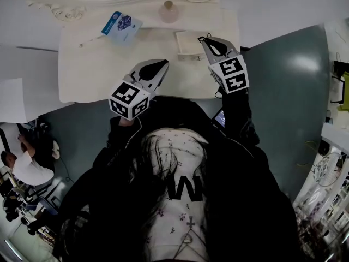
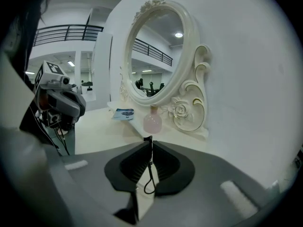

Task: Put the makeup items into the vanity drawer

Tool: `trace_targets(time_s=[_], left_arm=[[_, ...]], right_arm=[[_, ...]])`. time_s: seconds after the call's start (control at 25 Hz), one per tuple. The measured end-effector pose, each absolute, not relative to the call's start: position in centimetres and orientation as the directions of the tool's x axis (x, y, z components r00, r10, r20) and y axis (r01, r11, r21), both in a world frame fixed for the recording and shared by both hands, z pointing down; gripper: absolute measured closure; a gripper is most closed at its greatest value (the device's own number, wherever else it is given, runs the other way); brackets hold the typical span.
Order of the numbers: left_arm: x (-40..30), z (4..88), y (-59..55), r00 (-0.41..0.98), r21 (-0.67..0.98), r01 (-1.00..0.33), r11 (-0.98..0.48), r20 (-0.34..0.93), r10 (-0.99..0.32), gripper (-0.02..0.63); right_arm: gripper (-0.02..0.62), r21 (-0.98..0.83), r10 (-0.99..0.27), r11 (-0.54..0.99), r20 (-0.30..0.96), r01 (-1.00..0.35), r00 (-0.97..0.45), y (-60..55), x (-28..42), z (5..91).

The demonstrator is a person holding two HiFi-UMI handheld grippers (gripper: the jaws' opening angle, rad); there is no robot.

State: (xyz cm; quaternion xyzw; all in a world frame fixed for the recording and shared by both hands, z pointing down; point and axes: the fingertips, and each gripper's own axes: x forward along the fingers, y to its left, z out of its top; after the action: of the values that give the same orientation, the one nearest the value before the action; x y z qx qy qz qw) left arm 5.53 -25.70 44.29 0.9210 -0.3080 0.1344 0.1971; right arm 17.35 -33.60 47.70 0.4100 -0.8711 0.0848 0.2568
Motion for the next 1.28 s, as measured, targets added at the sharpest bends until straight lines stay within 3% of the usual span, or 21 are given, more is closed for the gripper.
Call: trace_targets(time_s=[0.4, 0.64, 0.96, 1.28], left_arm=[[3.4, 44.7, -29.0, 0.771, 0.317, -0.634, -0.705, 0.333, -0.543, 0.607], [2.1, 45.4, -29.7, 0.758, 0.337, -0.652, -0.680, 0.327, -0.564, 0.607], [-0.1, 46.0, -30.4, 0.725, 0.349, -0.689, -0.636, 0.328, -0.605, 0.607], [-0.9, 46.3, -30.6, 0.713, 0.352, -0.701, -0.621, 0.336, -0.615, 0.607]], right_arm=[[0.569, 0.090, -0.478, 0.809, 0.675, -0.581, -0.562, -35.1, 12.0, 52.9], [0.569, 0.207, -0.404, 0.876, 0.809, -0.435, -0.427, -35.2, 12.4, 57.7], [0.569, 0.114, -0.318, 0.884, 0.856, -0.453, -0.406, -35.2, 12.0, 60.6], [0.566, 0.087, -0.316, 0.861, 0.864, -0.501, -0.393, -35.6, 12.6, 61.8]])
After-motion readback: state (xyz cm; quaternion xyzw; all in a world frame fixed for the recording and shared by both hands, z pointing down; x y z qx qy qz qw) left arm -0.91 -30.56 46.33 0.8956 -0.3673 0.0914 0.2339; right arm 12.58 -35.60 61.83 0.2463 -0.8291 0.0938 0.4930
